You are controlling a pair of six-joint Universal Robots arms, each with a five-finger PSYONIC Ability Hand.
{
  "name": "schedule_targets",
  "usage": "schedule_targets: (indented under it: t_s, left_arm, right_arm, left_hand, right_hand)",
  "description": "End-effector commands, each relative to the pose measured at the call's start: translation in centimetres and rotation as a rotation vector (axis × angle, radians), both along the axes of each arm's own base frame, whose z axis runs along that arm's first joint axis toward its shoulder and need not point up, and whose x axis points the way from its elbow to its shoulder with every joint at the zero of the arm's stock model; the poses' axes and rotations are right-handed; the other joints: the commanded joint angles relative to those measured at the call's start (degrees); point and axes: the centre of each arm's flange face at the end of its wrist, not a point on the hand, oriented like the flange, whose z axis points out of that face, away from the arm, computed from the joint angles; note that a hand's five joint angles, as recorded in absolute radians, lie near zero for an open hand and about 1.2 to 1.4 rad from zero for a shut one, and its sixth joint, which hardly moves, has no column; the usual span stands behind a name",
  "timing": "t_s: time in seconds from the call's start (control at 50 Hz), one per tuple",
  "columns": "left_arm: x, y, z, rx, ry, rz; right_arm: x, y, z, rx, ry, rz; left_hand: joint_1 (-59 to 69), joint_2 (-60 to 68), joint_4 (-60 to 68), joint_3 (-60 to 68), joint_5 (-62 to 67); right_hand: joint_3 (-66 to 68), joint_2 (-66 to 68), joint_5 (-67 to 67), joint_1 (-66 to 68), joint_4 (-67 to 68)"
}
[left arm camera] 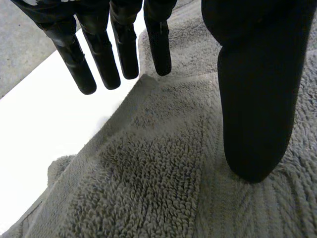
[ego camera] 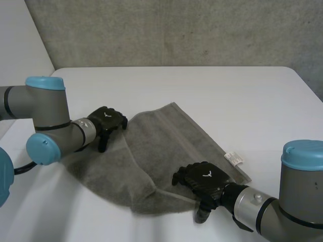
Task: Fold the towel.
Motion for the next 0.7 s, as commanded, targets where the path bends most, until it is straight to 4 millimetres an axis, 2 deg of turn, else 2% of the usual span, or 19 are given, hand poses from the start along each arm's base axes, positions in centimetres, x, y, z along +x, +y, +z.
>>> schedule_targets:
  t_s: [0.02, 0.08, 0.12, 0.14, 0.16, 0.18, 0.22, 0.4, 0.42, 0.62, 0.66, 0.7]
  left_arm:
    - [-0.1, -0.1, -0.5, 0.003, -0.011, -0.003]
    - [-0.1, -0.3, -0.3, -0.001, -0.01, -0.003]
    - [-0.1, -0.3, -0.3, -0.003, -0.01, -0.002]
    - [-0.1, -0.3, -0.3, -0.003, -0.01, -0.002]
    - [-0.1, -0.3, -0.3, -0.004, -0.01, -0.002]
    - [-0.1, -0.3, -0.3, -0.004, -0.01, -0.002]
    - [-0.2, -0.3, -0.1, -0.007, -0.01, 0.0]
    - [-0.1, -0.2, -0.1, -0.007, -0.01, 0.001]
    - [-0.1, -0.2, -0.2, -0.005, -0.012, 0.0]
    - [0.0, 0.2, 0.1, -0.008, -0.022, 0.015]
    - [0.2, 0.2, 0.9, -0.024, -0.027, 0.032]
    - [0.8, 0.7, 3.0, -0.058, -0.026, 0.06]
  right_arm:
    - [0.0, 0.0, 0.0, -0.001, 0.001, 0.0]
    - [0.0, 0.0, 0.0, -0.003, 0.002, 0.002]
    - [0.0, 0.0, 0.0, -0.004, 0.003, 0.003]
    - [0.0, 0.0, 0.0, -0.004, 0.003, 0.003]
    - [0.0, 0.0, 0.0, -0.004, 0.003, 0.003]
    - [0.0, 0.0, 0.0, -0.004, 0.003, 0.003]
    - [-0.1, -0.1, 0.0, -0.004, 0.003, 0.0]
    - [-0.1, -0.1, 0.0, -0.004, 0.003, -0.002]
    - [-0.1, -0.2, 0.0, -0.004, 0.004, -0.003]
    - [-0.1, -0.2, 0.0, -0.006, 0.003, -0.006]
    - [-0.1, -0.4, 0.0, -0.016, 0.0, -0.009]
    - [-0.1, -0.4, 0.0, -0.019, -0.001, -0.01]
  left_hand:
    - [5.8, 5.8, 5.9, 5.8, 15.9]
    - [8.5, 8.5, 8.6, 8.5, 18.6]
    - [16.3, 16.4, 16.4, 16.4, 26.4]
    - [16.4, 16.4, 16.5, 16.4, 26.5]
    - [22.2, 22.2, 22.3, 22.2, 32.3]
    - [22.3, 22.3, 22.3, 22.3, 32.4]
    - [34.8, 34.9, 34.9, 34.8, 44.9]
    - [47.7, 47.7, 47.7, 47.7, 57.8]
    - [52.2, 52.2, 52.2, 52.2, 62.2]
    - [53.2, 53.2, 53.3, 53.2, 63.3]
    - [53.2, 53.2, 53.3, 53.2, 63.3]
    - [53.2, 53.2, 53.3, 53.2, 63.3]
  right_hand:
    - [-2.7, -3.2, -0.1, -3.0, -2.2]
    - [-2.7, -3.2, -0.1, -3.0, -2.2]
    - [-2.7, -3.2, -0.1, -3.0, -2.2]
    - [-2.7, -3.2, -0.1, -3.0, -2.2]
    - [-2.7, -3.2, -0.1, -3.0, -2.2]
    - [-2.7, -3.2, -0.1, -3.0, -2.2]
    - [-2.7, -3.2, -0.1, -3.0, -2.2]
    - [-2.4, -2.9, 0.2, -2.6, -1.8]
    - [-2.4, -2.9, 0.2, -2.6, -1.8]
    - [-2.2, -2.7, 0.4, -2.5, -1.7]
    - [-2.0, -2.5, 0.5, -2.3, -1.5]
    - [-2.0, -2.5, 0.5, -2.3, -1.5]
